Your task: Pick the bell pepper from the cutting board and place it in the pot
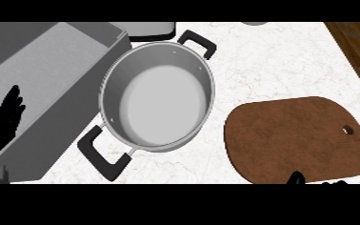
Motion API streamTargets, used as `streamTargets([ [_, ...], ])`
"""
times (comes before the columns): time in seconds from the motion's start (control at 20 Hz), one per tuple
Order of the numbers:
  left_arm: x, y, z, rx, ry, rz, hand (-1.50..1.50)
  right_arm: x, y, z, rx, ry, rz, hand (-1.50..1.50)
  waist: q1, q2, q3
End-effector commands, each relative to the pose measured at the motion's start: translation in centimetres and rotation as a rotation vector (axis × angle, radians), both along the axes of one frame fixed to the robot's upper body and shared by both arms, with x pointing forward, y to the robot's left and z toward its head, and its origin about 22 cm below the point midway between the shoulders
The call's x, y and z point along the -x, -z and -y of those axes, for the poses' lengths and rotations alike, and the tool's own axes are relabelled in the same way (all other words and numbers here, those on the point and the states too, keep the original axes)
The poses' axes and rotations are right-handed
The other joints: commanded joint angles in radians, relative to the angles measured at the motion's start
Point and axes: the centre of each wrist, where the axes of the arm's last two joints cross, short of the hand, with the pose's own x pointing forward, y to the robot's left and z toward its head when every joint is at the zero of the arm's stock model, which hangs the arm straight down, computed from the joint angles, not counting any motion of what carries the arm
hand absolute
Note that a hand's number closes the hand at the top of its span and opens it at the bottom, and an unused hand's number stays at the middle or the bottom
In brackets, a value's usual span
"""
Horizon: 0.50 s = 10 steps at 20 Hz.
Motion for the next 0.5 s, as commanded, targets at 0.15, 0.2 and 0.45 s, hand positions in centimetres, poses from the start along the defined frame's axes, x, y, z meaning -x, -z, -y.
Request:
streamTargets([
  [0.15,-1.3,1.5,1.9,-0.002,0.113,-0.100,0.00,0.8,-4.3,-2.4,-0.072,-0.068,0.149,1.50,0.010,0.019,-0.010],
  [0.2,-0.2,0.7,1.3,-0.037,0.107,-0.101,0.00,1.2,-4.3,-3.4,-0.079,-0.064,0.119,1.50,0.020,0.010,-0.007],
  [0.45,-1.3,1.2,2.6,-0.005,0.131,-0.095,0.00,-1.8,-4.4,-7.2,-0.081,-0.103,0.044,1.50,0.031,0.023,-0.008],
])
